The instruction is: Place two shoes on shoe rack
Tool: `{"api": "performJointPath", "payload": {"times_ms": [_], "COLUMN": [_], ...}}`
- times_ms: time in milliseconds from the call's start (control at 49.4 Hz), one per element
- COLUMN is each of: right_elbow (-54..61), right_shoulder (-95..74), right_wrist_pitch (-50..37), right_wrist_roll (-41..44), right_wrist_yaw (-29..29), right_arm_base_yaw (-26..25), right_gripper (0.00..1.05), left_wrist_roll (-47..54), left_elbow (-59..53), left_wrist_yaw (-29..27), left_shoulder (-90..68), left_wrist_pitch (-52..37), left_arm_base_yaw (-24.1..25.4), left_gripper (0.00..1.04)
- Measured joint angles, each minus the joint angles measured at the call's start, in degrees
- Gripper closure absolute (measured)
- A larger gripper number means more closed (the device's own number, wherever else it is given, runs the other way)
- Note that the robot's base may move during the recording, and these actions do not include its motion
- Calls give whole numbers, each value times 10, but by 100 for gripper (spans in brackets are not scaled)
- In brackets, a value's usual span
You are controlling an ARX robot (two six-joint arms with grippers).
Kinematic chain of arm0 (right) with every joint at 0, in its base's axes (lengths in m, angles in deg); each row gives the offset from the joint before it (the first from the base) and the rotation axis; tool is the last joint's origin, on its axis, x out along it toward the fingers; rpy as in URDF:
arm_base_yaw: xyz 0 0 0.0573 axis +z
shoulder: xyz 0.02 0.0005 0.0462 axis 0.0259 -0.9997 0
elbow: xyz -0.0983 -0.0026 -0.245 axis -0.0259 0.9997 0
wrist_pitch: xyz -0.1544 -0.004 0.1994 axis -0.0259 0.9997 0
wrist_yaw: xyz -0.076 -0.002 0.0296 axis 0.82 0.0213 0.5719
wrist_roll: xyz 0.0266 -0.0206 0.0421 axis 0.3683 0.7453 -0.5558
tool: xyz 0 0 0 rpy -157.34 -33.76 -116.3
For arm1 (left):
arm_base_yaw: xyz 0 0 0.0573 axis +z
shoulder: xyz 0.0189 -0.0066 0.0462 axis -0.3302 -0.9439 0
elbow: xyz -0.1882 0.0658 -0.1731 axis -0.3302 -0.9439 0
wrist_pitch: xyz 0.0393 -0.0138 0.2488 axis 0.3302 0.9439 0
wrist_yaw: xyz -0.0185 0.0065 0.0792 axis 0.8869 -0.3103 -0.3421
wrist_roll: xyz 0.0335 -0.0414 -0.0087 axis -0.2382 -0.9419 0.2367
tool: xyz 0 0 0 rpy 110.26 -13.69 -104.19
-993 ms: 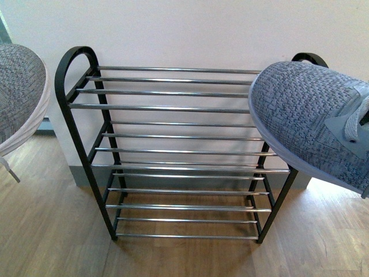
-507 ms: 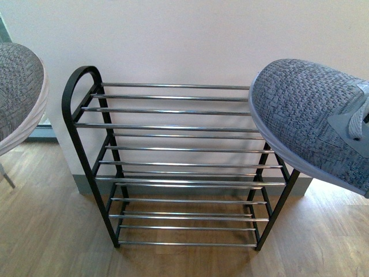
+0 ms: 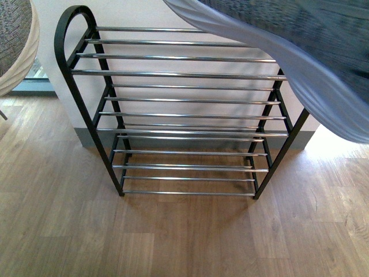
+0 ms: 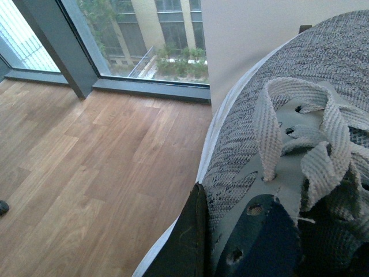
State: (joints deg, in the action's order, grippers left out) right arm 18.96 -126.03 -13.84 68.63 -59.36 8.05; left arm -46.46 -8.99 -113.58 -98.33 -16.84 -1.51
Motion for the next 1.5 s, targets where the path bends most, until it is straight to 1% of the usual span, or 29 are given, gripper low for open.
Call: {"api": "performJointPath", "payload": {"times_ms": [122,243,365,588,811,1013,1094,1196,1358,1499], "right_elbow": [-75,-149,-236,-367,-458,-532,-554,-568,-583,-594], "right_shoulder": [-137,-243,-335,-469,-534,-570,-581,-588,-592,-592], "right_wrist_pitch": [-21,-19,18,79,132,215,253,280,309,340], "right_wrist_roll": [-5,-14,-29,-57,-101,-179,-225,-261,-310,-376], "right_wrist_yaw": [61,106,151,228,263,302,303,304,301,294], "right_arm_base_yaw": [42,55,50,11,-21,-59,-73,-81,-82,-77], "right_gripper": [103,103,103,103,103,103,103,103,103,103], "left_wrist_roll": [0,0,0,0,0,0,0,0,0,0], "left_elbow": [0,0,0,0,0,0,0,0,0,0], "left_wrist_yaw": [0,0,0,0,0,0,0,0,0,0], "left_shoulder": [0,0,0,0,0,0,0,0,0,0], "left_wrist_pitch": [0,0,0,0,0,0,0,0,0,0], "left_arm_base_yaw": [0,0,0,0,0,0,0,0,0,0], "left_gripper": [103,103,103,103,103,103,103,103,103,103]}}
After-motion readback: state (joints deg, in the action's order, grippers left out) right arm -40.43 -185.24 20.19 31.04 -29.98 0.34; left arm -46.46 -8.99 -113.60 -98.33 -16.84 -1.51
